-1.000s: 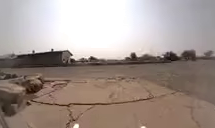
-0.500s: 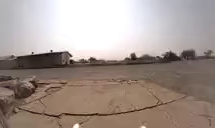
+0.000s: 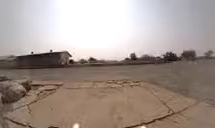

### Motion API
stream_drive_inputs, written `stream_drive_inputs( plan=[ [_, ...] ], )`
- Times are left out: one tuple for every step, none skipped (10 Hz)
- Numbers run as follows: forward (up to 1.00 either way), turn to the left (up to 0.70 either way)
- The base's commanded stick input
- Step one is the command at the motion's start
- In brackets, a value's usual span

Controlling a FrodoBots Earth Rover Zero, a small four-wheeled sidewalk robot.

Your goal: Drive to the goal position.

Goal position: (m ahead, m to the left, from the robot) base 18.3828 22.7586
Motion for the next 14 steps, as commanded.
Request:
stream_drive_inputs(
  plan=[
    [1.0, 0.0],
    [1.0, 0.0],
    [1.0, 0.0],
    [1.0, 0.0],
    [1.0, 0.0],
    [1.0, 0.0],
    [1.0, 0.0],
    [1.0, 0.0],
    [1.0, 0.0],
    [1.0, 0.01],
    [1.0, 0.27],
    [1.0, 0.27],
    [1.0, 0.27],
    [1.0, 0.27]
  ],
)
